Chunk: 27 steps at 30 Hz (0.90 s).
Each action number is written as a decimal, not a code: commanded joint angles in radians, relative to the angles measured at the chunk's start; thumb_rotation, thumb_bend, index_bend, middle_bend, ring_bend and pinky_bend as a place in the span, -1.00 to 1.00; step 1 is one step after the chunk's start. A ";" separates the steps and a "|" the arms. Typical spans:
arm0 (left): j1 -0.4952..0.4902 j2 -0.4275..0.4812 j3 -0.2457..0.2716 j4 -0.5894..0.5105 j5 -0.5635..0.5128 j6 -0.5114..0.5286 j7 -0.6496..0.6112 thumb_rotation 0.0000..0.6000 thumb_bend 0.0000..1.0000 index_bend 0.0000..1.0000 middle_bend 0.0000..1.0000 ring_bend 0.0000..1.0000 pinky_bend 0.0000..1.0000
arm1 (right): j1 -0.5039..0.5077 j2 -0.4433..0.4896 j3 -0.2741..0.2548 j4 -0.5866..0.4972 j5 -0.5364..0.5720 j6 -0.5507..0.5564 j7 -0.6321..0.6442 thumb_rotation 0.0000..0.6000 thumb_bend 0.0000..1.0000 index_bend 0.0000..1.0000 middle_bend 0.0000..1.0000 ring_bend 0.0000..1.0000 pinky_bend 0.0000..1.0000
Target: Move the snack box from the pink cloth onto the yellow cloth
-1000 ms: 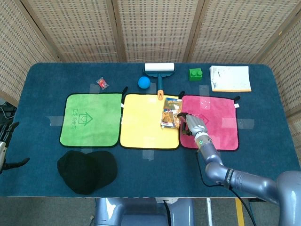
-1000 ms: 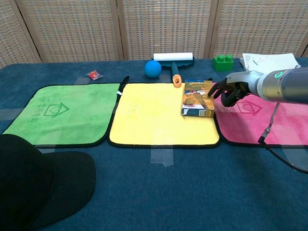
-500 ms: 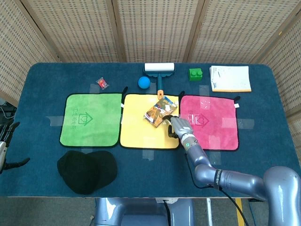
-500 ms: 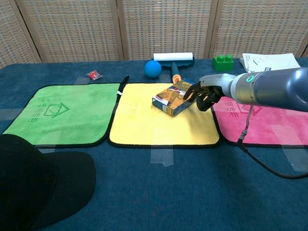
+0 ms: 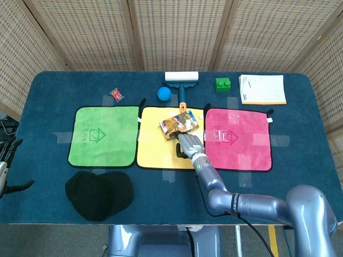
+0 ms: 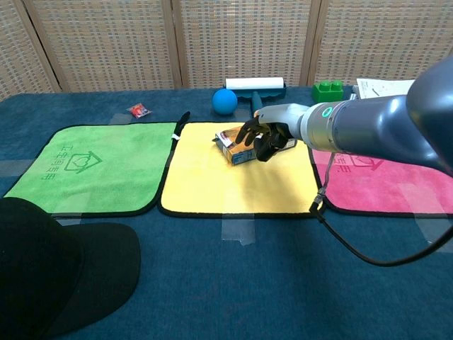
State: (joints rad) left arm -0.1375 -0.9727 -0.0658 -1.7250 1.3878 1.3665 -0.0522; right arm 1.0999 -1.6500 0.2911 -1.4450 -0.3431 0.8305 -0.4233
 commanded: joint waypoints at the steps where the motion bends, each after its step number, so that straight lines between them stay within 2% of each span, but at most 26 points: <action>1: 0.002 0.004 -0.002 0.002 -0.002 0.003 -0.009 1.00 -1.00 -1.00 -1.00 -1.00 -1.00 | -0.015 0.046 0.014 -0.067 -0.026 0.018 0.016 1.00 1.00 -0.56 -0.53 -0.64 -0.47; 5: 0.004 0.011 -0.003 0.002 0.000 0.005 -0.026 1.00 -1.00 -1.00 -1.00 -1.00 -1.00 | -0.074 0.153 0.008 -0.192 -0.120 0.046 0.048 1.00 1.00 -0.56 -0.53 -0.64 -0.47; 10: 0.008 0.018 0.002 -0.001 0.018 0.013 -0.043 1.00 -1.00 -1.00 -1.00 -1.00 -1.00 | -0.211 0.317 -0.048 -0.334 -0.361 0.116 0.122 1.00 0.98 -0.57 -0.54 -0.64 -0.48; 11: 0.009 0.019 0.003 -0.001 0.023 0.015 -0.046 1.00 -1.00 -1.00 -1.00 -1.00 -1.00 | -0.244 0.345 -0.062 -0.351 -0.417 0.134 0.146 1.00 0.80 -0.61 -0.57 -0.64 -0.53; 13: 0.011 0.021 0.006 0.002 0.032 0.020 -0.051 1.00 -1.00 -1.00 -1.00 -1.00 -1.00 | -0.316 0.397 -0.095 -0.366 -0.542 0.180 0.208 1.00 0.06 -0.75 -0.69 -0.70 -0.76; 14: 0.012 0.020 0.006 0.003 0.034 0.023 -0.052 1.00 -1.00 -1.00 -1.00 -1.00 -1.00 | -0.344 0.412 -0.108 -0.364 -0.590 0.201 0.233 1.00 -0.46 -0.86 -0.80 -0.80 -0.91; 15: 0.014 0.019 0.007 0.006 0.037 0.027 -0.053 1.00 -1.00 -1.00 -1.00 -1.00 -1.00 | -0.383 0.430 -0.129 -0.357 -0.663 0.232 0.275 1.00 -0.81 -0.94 -0.91 -0.91 -0.99; 16: 0.016 0.017 0.006 0.009 0.039 0.033 -0.052 1.00 -1.00 -1.00 -1.00 -1.00 -1.00 | -0.422 0.449 -0.155 -0.337 -0.732 0.265 0.312 1.00 -0.93 -0.97 -0.96 -0.96 -1.00; 17: 0.017 0.014 0.006 0.012 0.042 0.039 -0.049 1.00 -1.00 -1.00 -1.00 -1.00 -1.00 | -0.454 0.461 -0.177 -0.311 -0.798 0.299 0.344 1.00 -1.00 -1.00 -1.00 -1.00 -1.00; 21: 0.022 -0.003 0.003 0.027 0.060 0.067 -0.046 1.00 -1.00 -1.00 -1.00 -1.00 -1.00 | -0.589 0.456 -0.249 -0.140 -1.021 0.514 0.443 1.00 -1.00 -1.00 -1.00 -1.00 -1.00; 24: 0.027 -0.009 0.009 0.032 0.075 0.077 -0.048 1.00 -1.00 -1.00 -1.00 -1.00 -1.00 | -0.673 0.429 -0.286 -0.034 -1.086 0.623 0.530 1.00 -1.00 -1.00 -1.00 -1.00 -1.00; 27: 0.031 -0.014 0.015 0.035 0.088 0.086 -0.045 1.00 -1.00 -1.00 -1.00 -1.00 -1.00 | -0.750 0.400 -0.316 0.056 -1.124 0.711 0.558 1.00 -1.00 -1.00 -1.00 -1.00 -1.00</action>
State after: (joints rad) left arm -0.1080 -0.9852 -0.0530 -1.6911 1.4730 1.4503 -0.0979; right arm 0.4636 -1.2357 0.0413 -1.5052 -1.3832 1.4264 0.0533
